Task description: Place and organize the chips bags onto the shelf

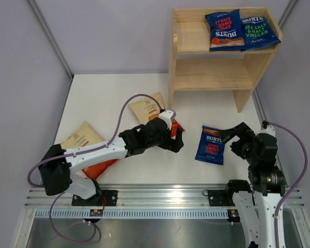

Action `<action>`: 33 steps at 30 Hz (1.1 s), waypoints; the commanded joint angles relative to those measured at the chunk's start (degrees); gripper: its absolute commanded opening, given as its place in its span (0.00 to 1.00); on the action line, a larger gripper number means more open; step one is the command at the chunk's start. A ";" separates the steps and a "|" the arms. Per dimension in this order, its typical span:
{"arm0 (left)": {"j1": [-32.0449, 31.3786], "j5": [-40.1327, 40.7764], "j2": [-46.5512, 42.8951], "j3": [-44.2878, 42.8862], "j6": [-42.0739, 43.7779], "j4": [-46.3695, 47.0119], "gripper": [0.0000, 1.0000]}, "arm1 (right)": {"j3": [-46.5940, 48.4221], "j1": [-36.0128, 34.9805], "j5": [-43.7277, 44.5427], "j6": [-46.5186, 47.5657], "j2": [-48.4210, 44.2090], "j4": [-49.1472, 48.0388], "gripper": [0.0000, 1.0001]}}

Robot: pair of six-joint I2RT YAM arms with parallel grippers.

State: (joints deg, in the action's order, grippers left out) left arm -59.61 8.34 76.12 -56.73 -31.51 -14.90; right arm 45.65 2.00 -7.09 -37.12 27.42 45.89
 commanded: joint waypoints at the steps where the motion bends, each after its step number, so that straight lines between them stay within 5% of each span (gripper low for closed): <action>1: 0.38 -7.98 10.05 -7.33 -0.13 8.30 0.99 | -1.70 0.02 -2.75 -4.35 -5.17 -0.19 0.99; 12: 0.38 -11.06 42.52 -36.32 -2.86 -3.91 0.89 | 2.86 -0.24 0.15 -4.54 -13.44 7.72 0.99; 29: -1.12 -12.74 56.42 -44.52 -7.86 -11.47 0.61 | 4.80 -1.38 -2.13 -4.36 -15.29 7.46 1.00; 32: -1.12 -12.47 57.73 -44.52 -8.39 -11.65 0.50 | 5.24 -1.38 -2.31 -4.27 -15.73 7.46 0.99; 33: -1.12 -13.08 57.83 -44.35 -8.40 -10.78 0.40 | 5.50 -1.38 -2.31 -4.19 -15.64 7.55 0.99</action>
State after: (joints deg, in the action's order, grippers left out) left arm -60.38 -4.91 130.54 -100.77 -39.55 -22.83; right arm 49.28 1.06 -8.25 -41.82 12.29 53.95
